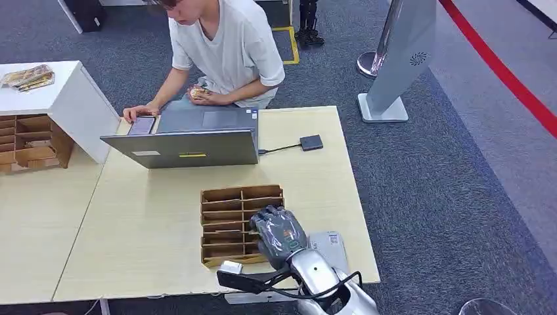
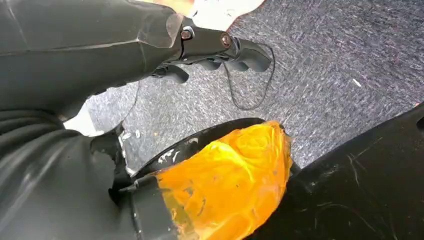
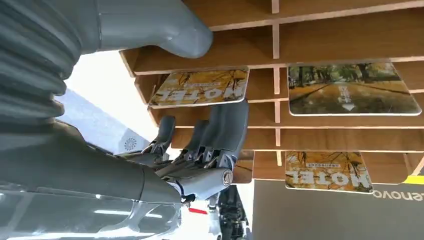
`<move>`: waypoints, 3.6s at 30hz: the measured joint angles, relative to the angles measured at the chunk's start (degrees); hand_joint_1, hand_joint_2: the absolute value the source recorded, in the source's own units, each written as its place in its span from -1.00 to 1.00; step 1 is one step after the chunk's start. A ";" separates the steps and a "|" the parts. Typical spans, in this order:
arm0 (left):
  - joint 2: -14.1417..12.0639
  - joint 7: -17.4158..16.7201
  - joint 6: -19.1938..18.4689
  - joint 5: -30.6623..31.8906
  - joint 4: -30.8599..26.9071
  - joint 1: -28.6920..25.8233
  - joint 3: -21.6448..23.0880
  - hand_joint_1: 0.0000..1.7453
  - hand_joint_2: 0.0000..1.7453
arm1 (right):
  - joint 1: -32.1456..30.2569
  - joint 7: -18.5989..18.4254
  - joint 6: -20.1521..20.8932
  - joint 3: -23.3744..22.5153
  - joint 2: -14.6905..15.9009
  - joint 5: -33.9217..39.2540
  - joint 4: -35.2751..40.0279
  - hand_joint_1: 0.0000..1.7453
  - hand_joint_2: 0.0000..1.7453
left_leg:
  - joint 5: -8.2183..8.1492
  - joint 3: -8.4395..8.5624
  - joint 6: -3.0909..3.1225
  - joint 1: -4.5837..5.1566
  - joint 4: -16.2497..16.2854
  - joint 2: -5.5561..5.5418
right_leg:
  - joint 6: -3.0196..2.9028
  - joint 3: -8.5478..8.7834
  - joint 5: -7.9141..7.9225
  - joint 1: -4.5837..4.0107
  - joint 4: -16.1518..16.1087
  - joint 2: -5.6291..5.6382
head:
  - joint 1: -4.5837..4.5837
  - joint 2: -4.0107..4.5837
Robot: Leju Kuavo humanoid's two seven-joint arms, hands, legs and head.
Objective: Pass the card to the sensor for recognition and then transmit it.
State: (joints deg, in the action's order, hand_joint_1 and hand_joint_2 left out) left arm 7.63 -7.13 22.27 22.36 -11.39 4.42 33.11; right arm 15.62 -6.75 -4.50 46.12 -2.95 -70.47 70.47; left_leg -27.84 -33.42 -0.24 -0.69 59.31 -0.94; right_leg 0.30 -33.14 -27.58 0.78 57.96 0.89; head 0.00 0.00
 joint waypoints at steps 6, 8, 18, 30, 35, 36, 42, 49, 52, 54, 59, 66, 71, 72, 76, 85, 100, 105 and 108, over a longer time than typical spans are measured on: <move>0.00 0.00 -0.04 0.15 0.00 0.00 0.00 -1.00 -1.00 | 0.30 0.00 0.11 -0.61 -0.24 0.02 0.00 0.22 1.00 | 0.00 0.00 0.00 0.00 0.00 0.00 | 0.00 0.00 0.00 0.00 0.00 0.00 | 0.00 0.00; 0.00 0.00 -0.04 0.20 0.00 0.00 0.00 -1.00 -1.00 | 0.32 0.00 0.17 -0.70 -0.26 0.02 0.00 0.28 1.00 | 0.00 0.00 0.00 0.00 0.00 0.00 | 0.00 0.00 0.00 0.00 0.00 0.00 | 0.00 0.00; 0.00 0.00 -0.04 0.29 0.00 0.00 0.02 -1.00 -1.00 | 0.61 -0.02 0.17 -0.79 -0.26 0.02 0.00 0.48 1.00 | 0.00 0.00 0.00 0.00 0.00 0.00 | 0.00 0.00 0.00 0.00 0.00 0.00 | 0.02 0.00; 0.02 0.00 -0.04 0.66 0.00 -0.01 0.00 -1.00 -1.00 | 0.73 -0.18 0.04 -0.77 -0.26 -0.33 0.00 0.54 1.00 | 0.00 0.00 0.00 0.00 0.00 0.00 | 0.00 0.00 0.00 0.00 0.00 0.00 | 0.02 0.00; 0.00 0.02 -0.04 0.81 0.00 -0.01 0.00 -1.00 -1.00 | 0.77 -0.33 -0.13 -0.79 -0.26 -0.50 0.15 0.58 1.00 | 0.00 0.00 0.00 0.00 0.00 0.00 | 0.00 0.00 0.00 0.00 0.00 0.00 | 0.00 0.00; 0.00 0.02 -0.04 0.81 0.00 -0.02 -0.02 -1.00 -1.00 | 0.76 -0.35 -0.20 -0.77 -0.26 -0.55 0.31 0.58 1.00 | 0.00 0.00 0.00 0.00 0.00 0.00 | 0.00 0.00 0.00 0.00 0.00 0.00 | 0.02 0.00; 0.00 0.18 0.02 0.81 0.00 -0.06 -0.07 -1.00 -1.00 | 0.77 -0.33 -0.79 -0.79 -0.24 -1.25 2.84 0.58 1.00 | 0.00 0.00 0.00 0.00 0.01 0.00 | 0.00 0.00 0.00 0.00 0.00 0.00 | 0.00 -0.02; 0.00 0.26 0.20 0.81 0.00 -0.17 -0.46 -1.00 -1.00 | 0.76 -0.33 -0.94 -0.79 -0.07 -1.73 6.25 0.58 1.00 | 0.00 0.00 0.00 0.00 0.01 0.00 | 0.00 0.00 0.00 0.00 0.00 0.00 | 0.00 0.00; 0.00 0.28 0.20 0.81 0.00 -0.17 -0.50 -1.00 -1.00 | 0.75 -0.33 -0.94 -0.79 0.04 -1.73 6.84 0.64 1.00 | 0.00 0.00 0.00 0.00 0.01 0.00 | 0.00 0.00 0.00 0.00 0.00 0.00 | 0.02 0.00; 0.00 0.28 0.20 0.81 0.00 -0.17 -0.52 -1.00 -1.00 | 0.75 -0.33 -0.94 -0.79 0.09 -1.77 7.10 0.66 1.00 | 0.00 0.01 0.00 0.00 0.01 0.00 | 0.00 0.00 0.00 0.00 0.00 0.00 | 0.00 0.00; 0.00 0.79 0.48 0.61 0.00 -0.29 -1.31 -1.00 -1.00 | 0.70 -0.33 -1.20 -0.79 0.57 -2.60 9.77 0.68 1.00 | 0.00 0.00 0.00 0.00 0.02 0.00 | 0.00 0.00 0.00 0.00 0.00 0.01 | 0.00 0.00; 0.00 1.46 1.09 0.16 0.00 -0.65 -2.30 -1.00 -1.00 | 0.41 -0.33 -1.88 -0.81 1.92 -3.41 16.15 0.70 1.00 | 0.00 0.00 0.00 0.00 0.02 0.00 | 0.00 -0.02 0.00 0.00 0.00 0.01 | 0.02 0.00; 0.02 1.73 1.29 0.00 0.00 -0.84 -3.01 -1.00 -1.00 | 0.29 -0.20 -2.16 -1.01 3.08 -3.61 19.76 0.90 1.00 | 0.00 0.00 0.00 0.00 0.02 0.00 | 0.00 -0.02 0.00 0.00 -0.01 0.01 | 0.00 0.00; 0.02 1.86 1.38 -0.06 0.00 -0.92 -3.10 -1.00 -1.00 | 0.27 -0.13 -2.25 -1.03 3.36 -3.82 20.58 0.88 1.00 | 0.00 0.00 0.00 0.00 0.02 0.00 | 0.00 -0.02 0.00 0.00 -0.01 0.01 | 0.02 0.00; 0.02 1.99 1.53 -0.33 0.00 -1.06 -3.48 -1.00 -1.00 | 0.28 0.26 -3.19 -1.20 4.26 -4.35 24.08 0.88 1.00 | 0.00 0.00 0.00 0.00 0.02 0.00 | 0.00 -0.02 0.00 0.00 0.00 0.01 | 0.02 0.00; 0.07 2.19 1.53 -0.22 0.00 -1.10 -4.31 -1.00 -1.00 | 0.47 1.05 -4.00 -1.27 5.33 -3.67 28.70 1.00 1.00 | 0.00 -0.01 0.00 0.00 0.01 0.00 | 0.00 -0.01 0.00 0.00 0.00 0.01 | 0.00 0.00; 0.15 1.18 -0.28 4.35 0.00 -0.45 -4.20 -1.00 -1.00 | 8.14 -0.48 -4.41 -4.68 4.06 -5.36 24.37 1.00 1.00 | 0.06 -0.01 0.04 0.00 0.02 -0.01 | 0.02 0.00 0.04 0.00 0.00 0.00 | 0.02 0.00; 0.17 0.81 -0.30 4.83 0.00 -0.33 -4.17 -1.00 -1.00 | 10.12 -3.06 -3.08 -6.10 3.04 -8.24 20.43 0.50 1.00 | 0.06 -0.01 0.04 0.00 0.02 -0.02 | 0.02 0.00 0.04 0.00 0.01 0.00 | 0.02 0.00; 0.17 0.79 -0.28 4.85 0.00 -0.33 -4.17 -1.00 -1.00 | 10.54 -3.67 -2.62 -6.65 2.56 -8.70 18.69 -1.00 1.00 | 0.06 -0.01 0.04 0.00 0.02 -0.01 | 0.02 0.00 0.04 0.00 0.01 0.00 | 0.02 0.00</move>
State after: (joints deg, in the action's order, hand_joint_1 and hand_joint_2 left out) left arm 7.80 -6.34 21.99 27.21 -11.39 4.09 28.94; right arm 26.16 -10.43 -7.13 39.47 -0.39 -79.17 89.15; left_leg -27.77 -33.44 -0.20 -0.69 59.33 -0.95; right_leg 0.32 -33.14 -27.54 0.79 57.96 0.89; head 0.02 0.00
